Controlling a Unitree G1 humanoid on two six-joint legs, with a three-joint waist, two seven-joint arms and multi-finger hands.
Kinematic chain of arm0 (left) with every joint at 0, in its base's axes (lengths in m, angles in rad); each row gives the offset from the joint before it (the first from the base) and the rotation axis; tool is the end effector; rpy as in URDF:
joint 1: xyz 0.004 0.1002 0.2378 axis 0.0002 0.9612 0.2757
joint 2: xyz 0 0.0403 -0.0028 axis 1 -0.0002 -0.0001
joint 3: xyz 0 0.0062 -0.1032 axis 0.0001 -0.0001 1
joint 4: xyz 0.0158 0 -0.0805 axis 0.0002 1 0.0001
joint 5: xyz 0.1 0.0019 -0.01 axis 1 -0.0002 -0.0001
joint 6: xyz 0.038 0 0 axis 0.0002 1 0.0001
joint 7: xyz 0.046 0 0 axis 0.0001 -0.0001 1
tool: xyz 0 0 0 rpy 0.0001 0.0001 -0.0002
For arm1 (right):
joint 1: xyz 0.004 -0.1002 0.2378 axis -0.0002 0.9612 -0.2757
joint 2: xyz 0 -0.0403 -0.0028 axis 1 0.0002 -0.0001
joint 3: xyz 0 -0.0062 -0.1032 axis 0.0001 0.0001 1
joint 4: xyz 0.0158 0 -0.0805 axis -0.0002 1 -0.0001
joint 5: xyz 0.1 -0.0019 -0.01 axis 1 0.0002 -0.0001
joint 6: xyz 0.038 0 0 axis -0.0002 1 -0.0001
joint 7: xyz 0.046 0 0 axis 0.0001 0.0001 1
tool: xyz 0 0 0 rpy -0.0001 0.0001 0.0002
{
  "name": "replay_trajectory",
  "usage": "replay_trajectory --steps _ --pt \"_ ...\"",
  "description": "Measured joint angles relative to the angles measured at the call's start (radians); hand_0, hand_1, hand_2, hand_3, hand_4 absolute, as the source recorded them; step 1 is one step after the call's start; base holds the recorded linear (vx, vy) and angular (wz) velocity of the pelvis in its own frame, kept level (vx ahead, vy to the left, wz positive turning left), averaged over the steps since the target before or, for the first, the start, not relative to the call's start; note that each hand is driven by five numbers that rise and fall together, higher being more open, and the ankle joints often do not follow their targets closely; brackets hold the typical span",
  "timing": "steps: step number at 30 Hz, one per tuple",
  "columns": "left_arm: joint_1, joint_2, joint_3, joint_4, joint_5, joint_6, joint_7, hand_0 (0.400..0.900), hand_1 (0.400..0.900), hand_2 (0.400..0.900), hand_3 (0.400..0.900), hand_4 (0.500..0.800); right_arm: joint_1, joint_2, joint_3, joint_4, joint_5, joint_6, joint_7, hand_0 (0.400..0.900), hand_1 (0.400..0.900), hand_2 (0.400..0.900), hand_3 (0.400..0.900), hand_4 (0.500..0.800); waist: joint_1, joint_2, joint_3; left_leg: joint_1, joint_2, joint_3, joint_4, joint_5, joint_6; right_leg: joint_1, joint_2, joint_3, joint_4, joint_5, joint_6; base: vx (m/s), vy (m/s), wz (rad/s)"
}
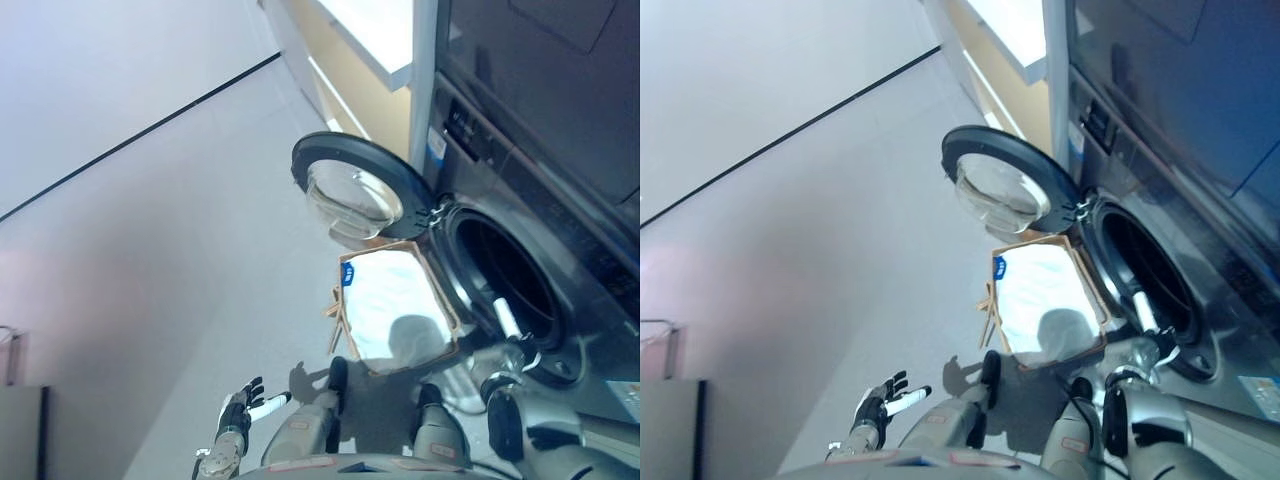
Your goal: Put the clothes in the basket into the washing machine.
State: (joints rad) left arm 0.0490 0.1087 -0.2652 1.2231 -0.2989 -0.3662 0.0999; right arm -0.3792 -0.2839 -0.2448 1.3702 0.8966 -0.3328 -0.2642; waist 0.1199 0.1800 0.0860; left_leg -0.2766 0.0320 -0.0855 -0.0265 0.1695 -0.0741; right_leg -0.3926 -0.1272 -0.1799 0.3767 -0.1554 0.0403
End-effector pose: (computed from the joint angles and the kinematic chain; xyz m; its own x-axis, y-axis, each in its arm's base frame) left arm 0.0680 0.1707 -0.1192 0.6021 0.1250 -0.7886 -0.0901 0.9920 0.0885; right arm 0.1861 -0.2603 -0.0611 0.3961 -0.6481 -0.6504 0.9085 0.3792 0.1755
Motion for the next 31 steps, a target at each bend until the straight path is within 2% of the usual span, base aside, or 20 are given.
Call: replay_trajectory --steps 2,5,7,8,11,14,19,31 --pt "0.004 0.000 0.019 0.011 0.011 0.000 -0.008 0.900 0.900 0.900 0.900 0.800 0.043 -0.001 0.024 0.024 -0.082 0.026 0.001 0.900 0.900 0.900 0.900 0.800 -0.013 -0.031 -0.009 0.028 0.005 0.010 -0.011 -0.004 0.000 0.021 0.006 0.007 -0.016 0.002 0.003 0.00 -0.016 -0.14" --pt "-0.001 0.002 0.047 0.021 0.042 0.010 -0.016 0.900 0.900 0.900 0.900 0.800 0.107 -0.017 0.114 0.043 -0.305 0.063 -0.002 0.900 0.900 0.900 0.900 0.800 -0.022 -0.063 -0.023 0.068 0.014 0.014 -0.015 -0.015 0.001 0.071 0.014 0.008 -0.042 0.002 0.004 0.00 -0.004 -0.12" --pt "0.001 0.014 0.048 0.030 0.067 0.013 -0.017 0.900 0.900 0.900 0.900 0.800 0.155 -0.009 0.212 0.042 -0.506 0.092 -0.019 0.900 0.900 0.900 0.900 0.800 -0.025 -0.089 -0.040 0.098 0.015 0.021 -0.012 -0.028 -0.002 0.103 0.021 0.011 -0.058 0.002 0.003 -0.01 0.005 -0.14" --pt "0.004 0.022 0.054 0.034 0.076 0.013 -0.019 0.900 0.900 0.900 0.900 0.800 0.185 -0.009 0.300 0.034 -0.631 0.106 -0.037 0.900 0.900 0.900 0.900 0.800 -0.023 -0.105 -0.049 0.115 0.019 0.030 -0.012 -0.036 -0.002 0.120 0.027 0.017 -0.065 0.002 0.003 0.00 0.016 -0.16" --pt "0.010 0.023 0.071 0.061 0.119 0.014 -0.022 0.900 0.900 0.900 0.900 0.800 0.246 0.000 0.421 0.026 -0.903 0.137 -0.041 0.900 0.900 0.900 0.900 0.800 -0.029 -0.128 -0.079 0.151 0.022 0.039 -0.012 -0.052 0.001 0.160 0.035 0.029 -0.088 0.003 0.001 0.01 0.016 -0.11" --pt "0.014 0.023 0.079 0.077 0.157 0.014 -0.030 0.900 0.900 0.900 0.900 0.800 0.301 0.021 0.446 0.024 -1.062 0.156 -0.031 0.900 0.900 0.900 0.900 0.800 -0.039 -0.137 -0.101 0.186 0.021 0.046 -0.011 -0.069 0.006 0.204 0.035 0.032 -0.111 0.002 0.000 0.02 0.020 -0.07" --pt "0.026 0.022 0.088 0.112 0.192 0.018 -0.050 0.900 0.900 0.900 0.900 0.800 0.373 0.050 0.434 0.030 -1.107 0.170 -0.016 0.900 0.900 0.900 0.900 0.800 -0.054 -0.135 -0.122 0.242 0.018 0.059 -0.013 -0.088 0.013 0.278 0.036 0.040 -0.159 0.014 0.019 0.02 0.035 -0.04" --pt "0.032 0.021 0.086 0.117 0.244 0.041 -0.088 0.900 0.900 0.900 0.900 0.800 0.378 0.035 0.405 0.063 -1.107 0.190 0.033 0.900 0.900 0.900 0.900 0.800 -0.070 -0.118 -0.143 0.325 0.012 0.076 -0.013 -0.114 0.019 0.377 0.034 0.057 -0.209 0.022 0.021 0.00 0.026 -0.02"
